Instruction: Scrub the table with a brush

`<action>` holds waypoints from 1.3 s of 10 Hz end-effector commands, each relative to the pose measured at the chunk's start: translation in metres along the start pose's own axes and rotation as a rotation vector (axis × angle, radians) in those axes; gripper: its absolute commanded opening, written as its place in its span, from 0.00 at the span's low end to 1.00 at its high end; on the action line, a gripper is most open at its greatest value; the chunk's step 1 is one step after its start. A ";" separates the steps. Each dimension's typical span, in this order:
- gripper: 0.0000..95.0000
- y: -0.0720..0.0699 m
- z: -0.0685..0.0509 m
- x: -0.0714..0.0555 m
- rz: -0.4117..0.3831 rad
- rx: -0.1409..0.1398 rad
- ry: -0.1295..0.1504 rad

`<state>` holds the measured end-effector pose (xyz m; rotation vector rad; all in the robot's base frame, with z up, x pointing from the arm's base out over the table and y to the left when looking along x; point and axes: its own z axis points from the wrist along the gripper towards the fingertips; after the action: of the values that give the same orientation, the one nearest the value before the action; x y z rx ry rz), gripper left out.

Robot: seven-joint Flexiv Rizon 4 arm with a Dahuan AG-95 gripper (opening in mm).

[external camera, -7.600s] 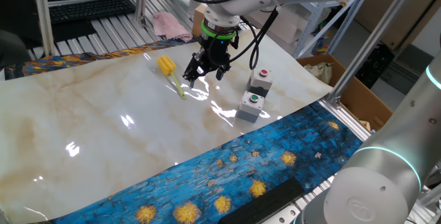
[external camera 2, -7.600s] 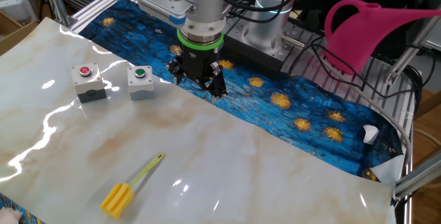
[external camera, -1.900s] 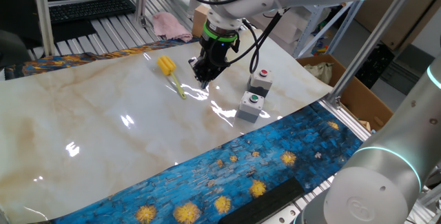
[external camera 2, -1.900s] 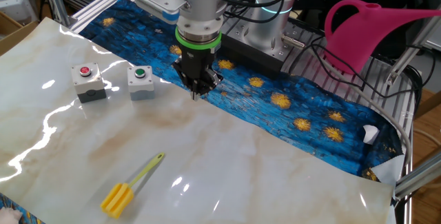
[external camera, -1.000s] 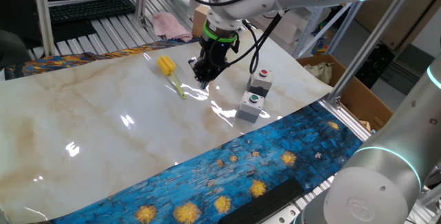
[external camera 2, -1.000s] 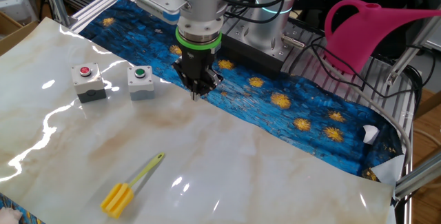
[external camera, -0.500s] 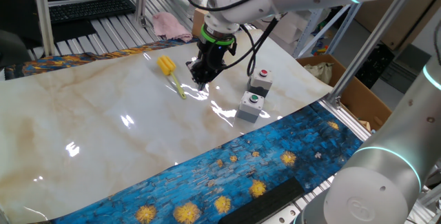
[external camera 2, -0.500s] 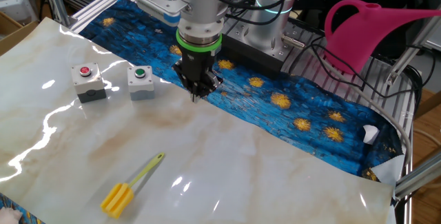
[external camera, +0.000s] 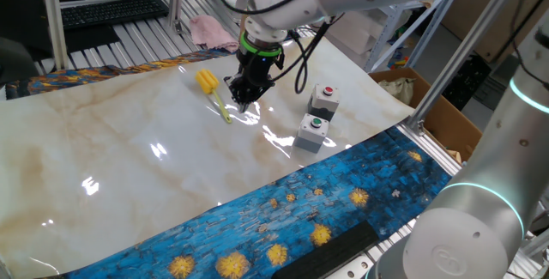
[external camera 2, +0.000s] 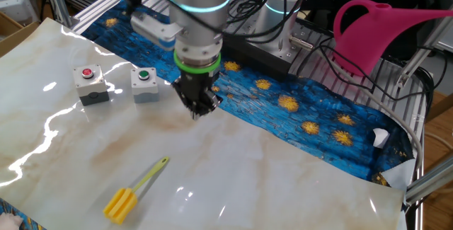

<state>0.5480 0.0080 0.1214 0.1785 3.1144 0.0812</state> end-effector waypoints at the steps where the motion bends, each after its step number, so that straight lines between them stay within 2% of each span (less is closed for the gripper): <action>1: 0.00 -0.002 0.006 -0.009 -0.016 0.004 -0.001; 4: 0.00 -0.006 0.013 -0.032 -0.038 0.005 0.006; 9: 0.00 -0.015 0.026 -0.062 -0.054 0.014 0.003; 11: 0.00 -0.018 0.029 -0.069 -0.062 0.019 0.007; 13: 0.00 -0.019 0.027 -0.071 -0.060 0.017 0.011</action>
<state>0.6189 -0.0173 0.0949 0.0861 3.1321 0.0598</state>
